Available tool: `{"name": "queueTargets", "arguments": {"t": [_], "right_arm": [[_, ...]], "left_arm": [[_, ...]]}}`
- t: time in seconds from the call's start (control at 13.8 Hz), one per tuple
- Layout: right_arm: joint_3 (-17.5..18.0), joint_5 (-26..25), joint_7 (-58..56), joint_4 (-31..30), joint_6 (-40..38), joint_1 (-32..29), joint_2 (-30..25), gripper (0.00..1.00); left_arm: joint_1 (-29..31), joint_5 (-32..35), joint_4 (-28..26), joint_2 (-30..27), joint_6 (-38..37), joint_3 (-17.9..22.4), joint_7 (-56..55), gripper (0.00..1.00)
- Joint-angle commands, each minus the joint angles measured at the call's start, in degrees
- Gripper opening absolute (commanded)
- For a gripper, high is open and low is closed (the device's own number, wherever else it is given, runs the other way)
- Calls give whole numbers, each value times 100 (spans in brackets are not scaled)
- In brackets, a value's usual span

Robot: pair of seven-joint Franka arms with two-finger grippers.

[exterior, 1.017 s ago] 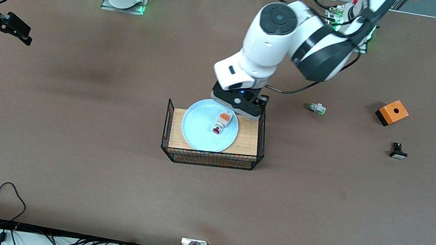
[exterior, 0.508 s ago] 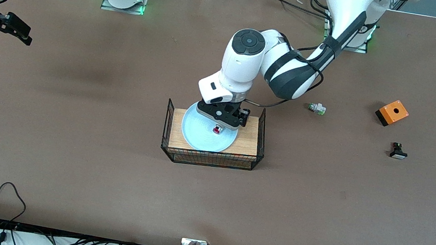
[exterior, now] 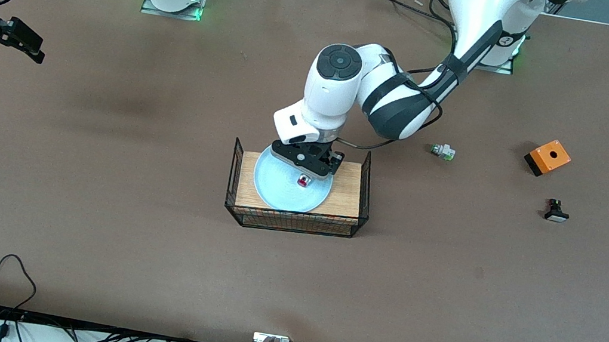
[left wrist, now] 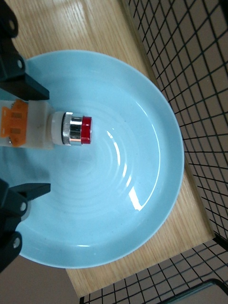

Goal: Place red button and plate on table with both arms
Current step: 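Grasp the red button with the left gripper and lift it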

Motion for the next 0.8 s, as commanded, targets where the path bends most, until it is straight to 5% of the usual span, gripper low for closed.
{"name": "queueTargets", "arguments": {"t": [0.0, 0.22, 0.51, 0.73], "right_arm": [[-3, 14, 27, 102, 2, -19, 31, 100], [-3, 41, 36, 102, 20, -10, 31, 100], [6, 85, 36, 102, 99, -10, 40, 100], [6, 94, 36, 110, 99, -10, 101, 100]], "left_arm": [[-44, 159, 109, 50, -101, 38, -71, 29], [-71, 150, 126, 24, -136, 20, -79, 3], [-53, 54, 206, -370, -284, 12, -106, 1], [-18, 80, 337, -1046, -1345, 46, -106, 4]]}}
